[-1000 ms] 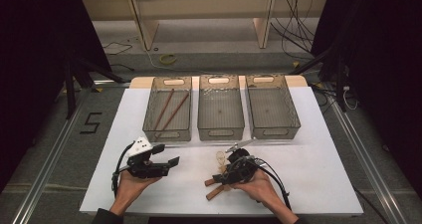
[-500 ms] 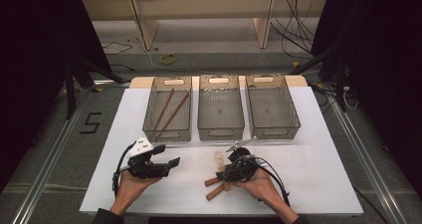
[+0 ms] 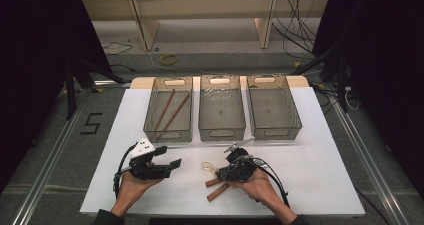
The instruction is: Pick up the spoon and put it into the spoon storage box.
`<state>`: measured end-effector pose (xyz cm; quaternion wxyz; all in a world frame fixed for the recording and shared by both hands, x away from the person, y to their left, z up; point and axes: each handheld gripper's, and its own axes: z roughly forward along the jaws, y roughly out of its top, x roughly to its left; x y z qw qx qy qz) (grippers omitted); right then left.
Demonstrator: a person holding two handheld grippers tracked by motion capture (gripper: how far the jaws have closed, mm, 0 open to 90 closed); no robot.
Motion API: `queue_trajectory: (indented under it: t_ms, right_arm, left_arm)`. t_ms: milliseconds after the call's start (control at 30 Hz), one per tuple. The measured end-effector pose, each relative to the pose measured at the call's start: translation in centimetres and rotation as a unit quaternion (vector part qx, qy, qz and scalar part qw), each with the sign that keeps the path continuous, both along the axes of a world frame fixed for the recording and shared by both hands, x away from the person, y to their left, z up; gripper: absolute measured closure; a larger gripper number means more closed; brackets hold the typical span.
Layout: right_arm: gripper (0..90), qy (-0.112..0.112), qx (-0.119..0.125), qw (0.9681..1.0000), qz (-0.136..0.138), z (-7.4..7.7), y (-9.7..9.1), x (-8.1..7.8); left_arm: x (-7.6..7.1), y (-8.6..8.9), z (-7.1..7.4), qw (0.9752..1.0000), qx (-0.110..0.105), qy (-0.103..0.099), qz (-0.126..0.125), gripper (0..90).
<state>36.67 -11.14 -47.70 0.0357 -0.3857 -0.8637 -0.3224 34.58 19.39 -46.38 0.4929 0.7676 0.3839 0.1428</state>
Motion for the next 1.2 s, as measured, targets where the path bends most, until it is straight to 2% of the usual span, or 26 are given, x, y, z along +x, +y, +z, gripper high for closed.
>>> queue_trajectory:
  t_ms: [233, 433, 800, 1200]
  right_arm:
    - [79.4, -0.012, -0.005, 0.9999, 0.001, 0.3, 0.0, -0.2]
    - [80.1, -0.027, 0.009, 0.9996, 0.003, 0.9, -0.5, -0.1]
    - [80.2, -0.045, 0.027, 0.9986, -0.01, 2.0, -1.4, 0.3]
    - [80.2, -0.068, 0.04, 0.9966, -0.022, 3.3, -2.5, 1.5]
  left_arm:
    - [0.0, 0.1, 0.0, 1.0, -0.004, -0.002, 0.001, 24.3]
    - [-0.1, 0.1, 0.0, 0.9999, -0.008, -0.008, -0.003, 23.8]
    - [-0.2, 0.1, 0.0, 0.9997, -0.019, -0.016, -0.006, 21.2]
    - [-0.4, 0.4, 0.0, 0.9993, -0.024, -0.029, -0.008, 19.8]
